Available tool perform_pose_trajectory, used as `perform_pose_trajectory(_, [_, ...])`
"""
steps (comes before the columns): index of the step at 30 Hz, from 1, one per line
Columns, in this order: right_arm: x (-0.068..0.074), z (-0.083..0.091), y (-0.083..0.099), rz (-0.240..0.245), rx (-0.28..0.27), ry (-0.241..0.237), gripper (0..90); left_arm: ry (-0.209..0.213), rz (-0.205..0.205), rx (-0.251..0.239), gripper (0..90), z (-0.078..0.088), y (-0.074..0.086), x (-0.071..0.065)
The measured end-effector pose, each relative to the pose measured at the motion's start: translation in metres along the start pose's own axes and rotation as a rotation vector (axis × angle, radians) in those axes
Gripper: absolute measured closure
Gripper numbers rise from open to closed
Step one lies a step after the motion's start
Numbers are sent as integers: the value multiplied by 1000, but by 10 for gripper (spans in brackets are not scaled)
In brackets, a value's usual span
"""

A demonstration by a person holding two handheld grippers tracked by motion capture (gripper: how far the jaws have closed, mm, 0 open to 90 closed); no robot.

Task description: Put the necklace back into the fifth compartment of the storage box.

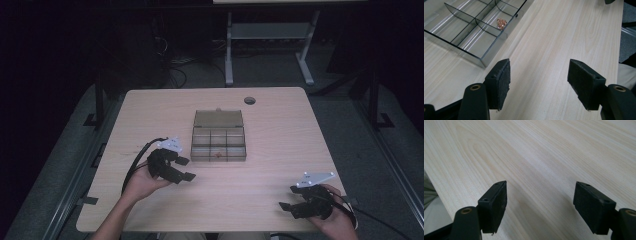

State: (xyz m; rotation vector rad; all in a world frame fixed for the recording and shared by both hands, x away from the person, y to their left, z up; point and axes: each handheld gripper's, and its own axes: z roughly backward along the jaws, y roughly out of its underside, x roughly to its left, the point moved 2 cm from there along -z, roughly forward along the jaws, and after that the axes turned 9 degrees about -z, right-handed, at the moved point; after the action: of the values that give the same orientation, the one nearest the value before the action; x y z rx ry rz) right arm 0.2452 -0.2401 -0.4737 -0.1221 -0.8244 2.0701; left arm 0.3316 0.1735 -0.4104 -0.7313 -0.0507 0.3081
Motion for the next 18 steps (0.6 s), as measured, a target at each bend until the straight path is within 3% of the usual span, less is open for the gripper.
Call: perform_pose_trajectory(18, [2, -1, 0, 4, 3, 3, 268, -15, 27, -10, 332, 10, 28, -10])
